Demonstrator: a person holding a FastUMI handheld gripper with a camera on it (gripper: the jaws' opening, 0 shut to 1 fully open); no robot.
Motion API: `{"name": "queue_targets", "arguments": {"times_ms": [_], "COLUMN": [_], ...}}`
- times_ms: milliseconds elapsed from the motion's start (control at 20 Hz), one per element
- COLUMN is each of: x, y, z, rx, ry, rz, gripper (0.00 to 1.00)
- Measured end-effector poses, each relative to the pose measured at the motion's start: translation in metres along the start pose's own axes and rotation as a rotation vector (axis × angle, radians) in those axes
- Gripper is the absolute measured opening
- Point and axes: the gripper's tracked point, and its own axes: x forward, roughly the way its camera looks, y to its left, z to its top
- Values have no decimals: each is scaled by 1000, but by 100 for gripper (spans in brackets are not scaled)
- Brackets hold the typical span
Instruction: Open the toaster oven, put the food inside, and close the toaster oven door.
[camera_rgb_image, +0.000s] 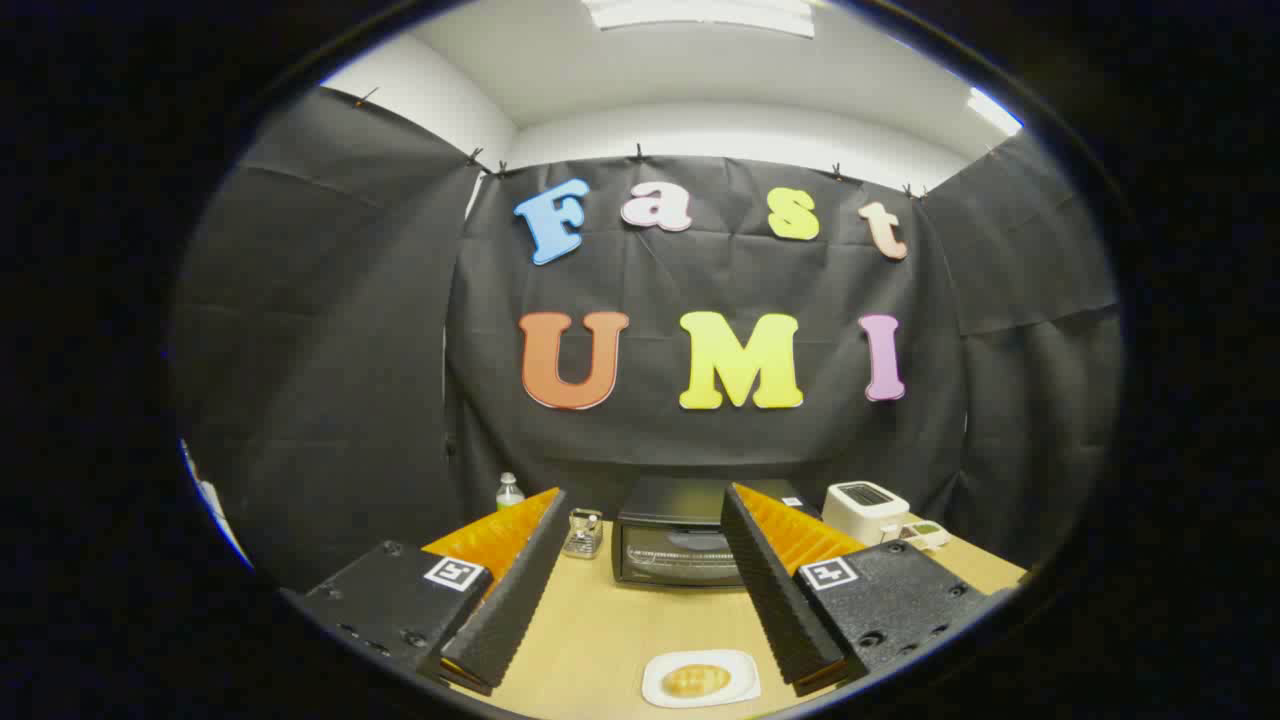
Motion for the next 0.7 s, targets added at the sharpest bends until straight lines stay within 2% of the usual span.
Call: {"name": "queue_targets", "arguments": {"times_ms": [700], "x": [11], "y": [-8], "z": [-10], "rx": [6], "ry": [23], "rz": [-3], "gripper": [99]}}
